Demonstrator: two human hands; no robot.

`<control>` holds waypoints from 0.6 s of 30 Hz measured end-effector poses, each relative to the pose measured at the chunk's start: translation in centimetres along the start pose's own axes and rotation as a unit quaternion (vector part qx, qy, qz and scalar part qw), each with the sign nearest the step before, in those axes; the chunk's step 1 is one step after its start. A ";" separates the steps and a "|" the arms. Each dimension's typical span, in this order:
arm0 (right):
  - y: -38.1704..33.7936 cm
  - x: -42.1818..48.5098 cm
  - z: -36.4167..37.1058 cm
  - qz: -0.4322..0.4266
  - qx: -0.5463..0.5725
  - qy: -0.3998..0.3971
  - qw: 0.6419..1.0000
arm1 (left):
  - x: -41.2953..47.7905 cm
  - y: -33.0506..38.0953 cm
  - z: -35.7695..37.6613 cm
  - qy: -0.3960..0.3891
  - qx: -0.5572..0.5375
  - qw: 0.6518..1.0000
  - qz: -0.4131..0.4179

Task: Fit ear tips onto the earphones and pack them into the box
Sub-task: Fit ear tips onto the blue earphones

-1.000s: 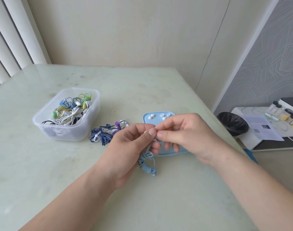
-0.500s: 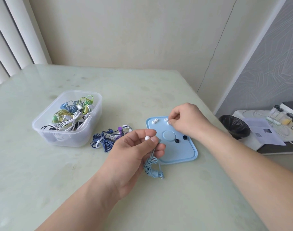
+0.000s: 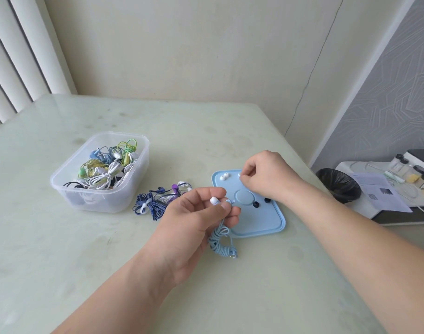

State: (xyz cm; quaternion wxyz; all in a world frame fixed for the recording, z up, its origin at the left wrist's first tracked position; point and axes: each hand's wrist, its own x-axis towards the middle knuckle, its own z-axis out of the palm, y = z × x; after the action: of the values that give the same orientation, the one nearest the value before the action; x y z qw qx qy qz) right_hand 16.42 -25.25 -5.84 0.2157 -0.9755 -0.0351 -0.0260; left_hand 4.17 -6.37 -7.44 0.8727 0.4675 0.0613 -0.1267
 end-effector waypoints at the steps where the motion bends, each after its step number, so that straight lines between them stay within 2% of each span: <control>1: -0.2 -0.4 -0.3 0.001 0.019 0.010 1.000 | 0.0 0.0 0.0 0.000 -0.002 1.000 0.001; 3: -1.0 -1.8 -1.1 0.016 0.103 0.029 0.994 | 0.0 0.0 0.0 -0.002 0.003 1.000 0.001; 5: -1.8 -4.1 -1.8 0.043 0.243 0.023 0.969 | -0.1 0.1 0.1 0.000 0.009 1.000 0.005; 9: -2.5 -9.3 -1.8 0.089 0.487 -0.023 0.869 | -0.2 0.1 0.2 -0.005 0.021 1.000 0.017; 13: -1.9 -12.1 -0.7 0.111 0.586 -0.056 0.801 | -0.4 -0.2 0.1 -0.025 0.033 0.999 0.015; 18: -1.5 -13.0 0.2 0.106 0.635 -0.043 0.764 | -0.5 -0.5 0.1 -0.043 0.060 0.997 0.018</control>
State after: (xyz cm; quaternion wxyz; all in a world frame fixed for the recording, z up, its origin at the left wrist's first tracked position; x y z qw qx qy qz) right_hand 3.36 -24.59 -6.28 0.7857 -0.6128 0.0505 0.0676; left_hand 3.60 -6.61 -7.66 0.8471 0.5140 0.0080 -0.1347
